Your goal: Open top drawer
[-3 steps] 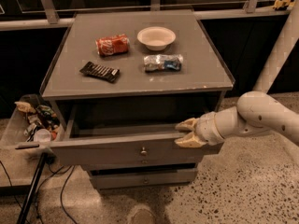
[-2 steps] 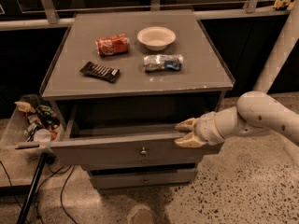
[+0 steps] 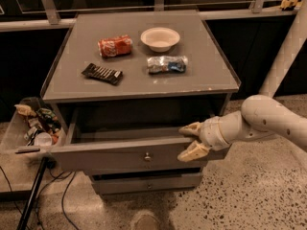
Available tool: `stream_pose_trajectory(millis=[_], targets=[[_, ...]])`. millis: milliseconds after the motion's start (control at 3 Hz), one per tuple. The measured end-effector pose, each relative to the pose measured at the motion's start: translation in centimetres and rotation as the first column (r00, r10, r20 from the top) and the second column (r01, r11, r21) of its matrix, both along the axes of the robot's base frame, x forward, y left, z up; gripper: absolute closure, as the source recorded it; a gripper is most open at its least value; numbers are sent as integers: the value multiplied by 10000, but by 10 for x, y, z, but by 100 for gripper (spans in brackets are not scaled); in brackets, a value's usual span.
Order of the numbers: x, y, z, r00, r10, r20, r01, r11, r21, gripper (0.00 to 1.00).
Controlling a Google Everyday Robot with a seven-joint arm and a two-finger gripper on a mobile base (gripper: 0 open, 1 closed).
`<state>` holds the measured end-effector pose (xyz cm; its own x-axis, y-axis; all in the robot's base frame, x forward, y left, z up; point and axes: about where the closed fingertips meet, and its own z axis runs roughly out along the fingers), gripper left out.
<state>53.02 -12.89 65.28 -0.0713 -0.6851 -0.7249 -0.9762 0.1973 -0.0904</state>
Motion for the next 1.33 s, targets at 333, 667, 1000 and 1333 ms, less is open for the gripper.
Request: stream_pose_trajectory(millis=[333,667,1000,1333], targets=[[0,0,0,10000,1,0,-1,10000,0,0],[0,0,0,10000,1,-1,-1,10000,0,19],[0,0,0,10000,5,-6,-5,10000,-1,42],[-10,-9,-3,9997,-143,-205,144,9999,56,65]])
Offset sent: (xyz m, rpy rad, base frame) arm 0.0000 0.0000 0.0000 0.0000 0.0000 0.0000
